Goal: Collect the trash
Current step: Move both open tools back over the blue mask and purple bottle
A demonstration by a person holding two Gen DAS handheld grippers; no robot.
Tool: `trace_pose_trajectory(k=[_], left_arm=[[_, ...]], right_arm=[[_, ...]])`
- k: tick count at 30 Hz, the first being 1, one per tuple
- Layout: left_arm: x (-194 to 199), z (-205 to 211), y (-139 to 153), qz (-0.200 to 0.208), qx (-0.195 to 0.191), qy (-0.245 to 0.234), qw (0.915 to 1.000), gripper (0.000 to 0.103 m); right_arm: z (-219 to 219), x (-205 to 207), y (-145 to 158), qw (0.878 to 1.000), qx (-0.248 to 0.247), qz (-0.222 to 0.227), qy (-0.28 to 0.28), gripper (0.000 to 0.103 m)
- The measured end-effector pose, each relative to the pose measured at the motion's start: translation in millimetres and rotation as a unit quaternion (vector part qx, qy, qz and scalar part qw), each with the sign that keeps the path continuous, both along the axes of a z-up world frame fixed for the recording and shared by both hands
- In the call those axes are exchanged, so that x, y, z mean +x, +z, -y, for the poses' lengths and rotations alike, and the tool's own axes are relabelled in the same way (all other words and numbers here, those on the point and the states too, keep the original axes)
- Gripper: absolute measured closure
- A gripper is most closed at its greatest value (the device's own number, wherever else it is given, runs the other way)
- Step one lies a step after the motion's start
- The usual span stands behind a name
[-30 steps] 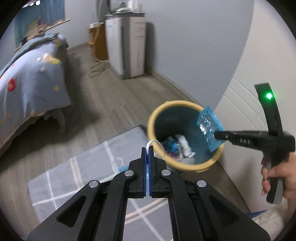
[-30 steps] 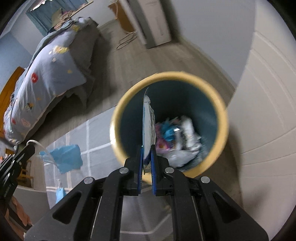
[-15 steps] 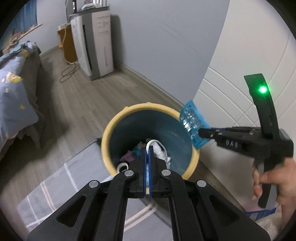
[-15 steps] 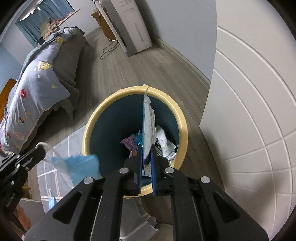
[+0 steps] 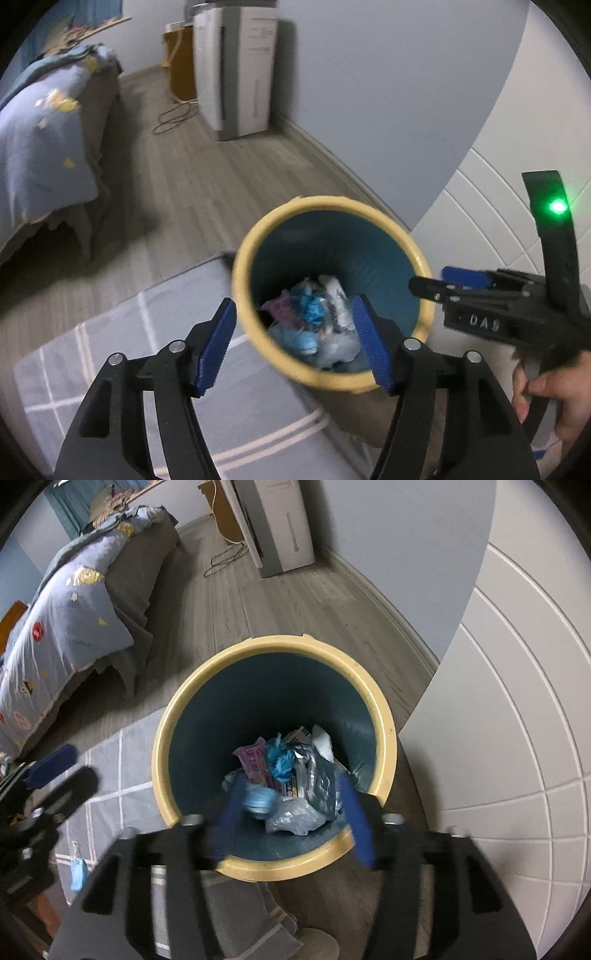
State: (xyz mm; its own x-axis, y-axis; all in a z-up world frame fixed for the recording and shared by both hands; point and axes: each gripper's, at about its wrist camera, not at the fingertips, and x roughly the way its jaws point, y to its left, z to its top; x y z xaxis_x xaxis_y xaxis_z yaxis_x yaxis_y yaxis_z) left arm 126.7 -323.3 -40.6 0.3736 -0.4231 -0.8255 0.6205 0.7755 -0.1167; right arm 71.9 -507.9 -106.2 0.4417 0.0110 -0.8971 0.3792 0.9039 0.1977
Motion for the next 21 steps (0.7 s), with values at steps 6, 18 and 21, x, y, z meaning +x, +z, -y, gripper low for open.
trace_pose_trajectory(k=[6, 18, 21], left_arm=[[-22.7, -69.0, 9.8, 0.022, 0.016, 0.034, 0.9991, 0.016], [-55.5, -228.0, 24.8, 0.035, 0.044, 0.14, 0.9886, 0.013], [-59.0, -265.6, 26.7, 0.031, 0.033, 0.177, 0.9832, 0.013]], right_arm=[[-44.9, 4.8, 21.0, 0.999, -0.006, 0.019, 0.039, 0.016], [-153.3, 1.2, 47.0, 0.993, 0.006, 0.047, 0.109, 0.008], [-192.9, 3.0, 34.1, 0.988, 0.026, 0.034, 0.147, 0.008]])
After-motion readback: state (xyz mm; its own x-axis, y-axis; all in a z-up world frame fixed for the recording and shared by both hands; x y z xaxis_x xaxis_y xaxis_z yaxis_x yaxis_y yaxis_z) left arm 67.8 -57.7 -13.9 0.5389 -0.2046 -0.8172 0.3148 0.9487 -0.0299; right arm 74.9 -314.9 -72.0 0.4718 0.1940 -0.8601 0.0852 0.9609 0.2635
